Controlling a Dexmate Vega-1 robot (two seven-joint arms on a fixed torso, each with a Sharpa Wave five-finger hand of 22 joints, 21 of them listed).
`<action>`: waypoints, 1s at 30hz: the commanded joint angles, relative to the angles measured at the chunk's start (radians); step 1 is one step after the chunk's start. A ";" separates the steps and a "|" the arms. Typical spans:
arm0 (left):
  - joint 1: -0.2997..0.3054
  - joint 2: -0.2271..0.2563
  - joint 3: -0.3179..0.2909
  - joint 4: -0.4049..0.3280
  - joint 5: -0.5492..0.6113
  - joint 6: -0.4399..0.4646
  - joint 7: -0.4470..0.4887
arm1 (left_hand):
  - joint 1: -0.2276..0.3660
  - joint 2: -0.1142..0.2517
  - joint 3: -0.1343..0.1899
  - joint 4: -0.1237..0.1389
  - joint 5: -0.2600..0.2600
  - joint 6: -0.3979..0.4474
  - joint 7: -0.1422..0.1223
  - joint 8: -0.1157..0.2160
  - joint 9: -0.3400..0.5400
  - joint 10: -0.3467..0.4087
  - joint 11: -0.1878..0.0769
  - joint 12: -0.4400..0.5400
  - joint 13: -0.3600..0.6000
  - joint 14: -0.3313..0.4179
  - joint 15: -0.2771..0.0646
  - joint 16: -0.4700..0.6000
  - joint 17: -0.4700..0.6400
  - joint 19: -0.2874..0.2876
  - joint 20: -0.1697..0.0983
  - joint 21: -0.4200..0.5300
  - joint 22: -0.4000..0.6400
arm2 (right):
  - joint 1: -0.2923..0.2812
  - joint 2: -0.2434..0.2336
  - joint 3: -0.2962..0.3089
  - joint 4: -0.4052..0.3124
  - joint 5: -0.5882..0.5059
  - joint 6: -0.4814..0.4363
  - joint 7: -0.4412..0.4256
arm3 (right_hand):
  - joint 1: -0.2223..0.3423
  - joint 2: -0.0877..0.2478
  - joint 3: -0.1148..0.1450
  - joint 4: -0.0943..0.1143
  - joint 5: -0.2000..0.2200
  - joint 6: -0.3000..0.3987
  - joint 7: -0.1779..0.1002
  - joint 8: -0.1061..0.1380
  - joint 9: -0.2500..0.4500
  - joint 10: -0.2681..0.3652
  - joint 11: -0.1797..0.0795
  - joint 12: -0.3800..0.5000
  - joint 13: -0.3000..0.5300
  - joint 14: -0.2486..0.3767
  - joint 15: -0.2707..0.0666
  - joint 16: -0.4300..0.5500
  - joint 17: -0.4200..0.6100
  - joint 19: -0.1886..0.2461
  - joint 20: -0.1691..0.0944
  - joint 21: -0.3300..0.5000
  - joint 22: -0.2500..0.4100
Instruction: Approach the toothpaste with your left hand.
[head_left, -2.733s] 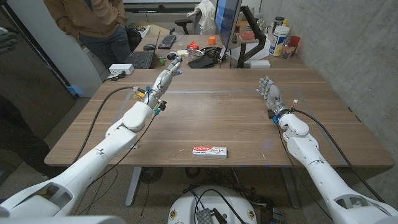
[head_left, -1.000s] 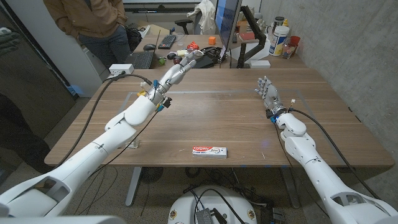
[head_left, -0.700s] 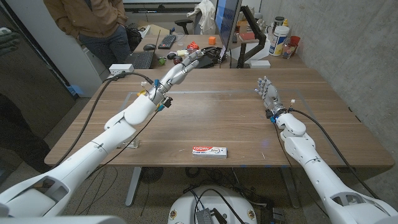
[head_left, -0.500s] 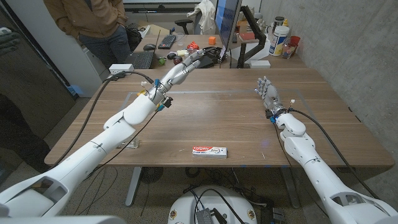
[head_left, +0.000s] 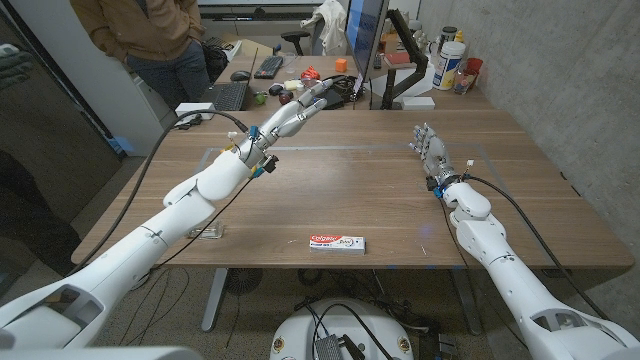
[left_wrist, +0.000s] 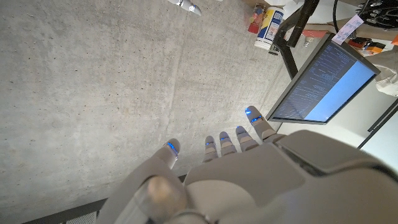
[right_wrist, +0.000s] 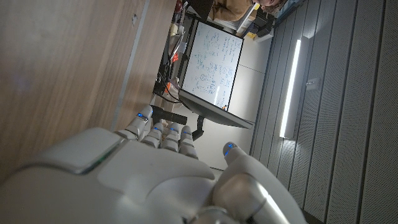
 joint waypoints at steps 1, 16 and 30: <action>0.004 0.011 -0.010 -0.025 0.051 -0.015 0.008 | 0.011 0.030 -0.001 -0.004 0.006 0.003 -0.005 -0.002 0.004 0.007 -0.005 0.004 0.003 0.004 -0.046 -0.001 -0.001 -0.030 -0.050 -0.007 0.002 | 0.004 0.003 -0.004 0.005 -0.003 0.003 -0.002 | -0.006 0.098 -0.003 -0.002 0.005 0.006 0.001 0.008 0.005 0.009 -0.005 0.006 0.004 -0.003 -0.021 0.001 0.002 -0.001 -0.081 -0.001 0.003; 0.003 0.026 -0.015 -0.057 0.135 -0.031 0.022 | 0.015 0.029 -0.002 -0.006 0.008 0.007 -0.007 -0.002 0.004 0.011 -0.009 0.003 0.003 0.008 -0.046 -0.004 -0.001 -0.030 -0.049 -0.013 0.002 | 0.009 0.005 -0.007 0.010 -0.005 0.007 -0.004 | -0.006 0.098 -0.004 -0.002 0.005 0.006 0.001 0.008 0.005 0.009 -0.006 0.006 0.004 -0.003 -0.020 0.000 0.002 -0.001 -0.080 -0.005 0.003; -0.015 0.039 -0.002 -0.069 0.157 -0.074 -0.016 | 0.017 0.024 -0.005 -0.007 0.009 0.009 -0.008 -0.002 0.004 0.014 -0.010 0.003 0.003 0.013 -0.048 -0.005 -0.001 -0.028 -0.046 -0.017 0.002 | 0.017 0.006 -0.009 0.021 -0.007 0.011 -0.003 | -0.005 0.098 -0.004 -0.002 0.006 0.007 0.000 0.008 0.005 0.009 -0.005 0.006 0.004 -0.002 -0.021 0.000 0.001 -0.001 -0.080 -0.008 0.003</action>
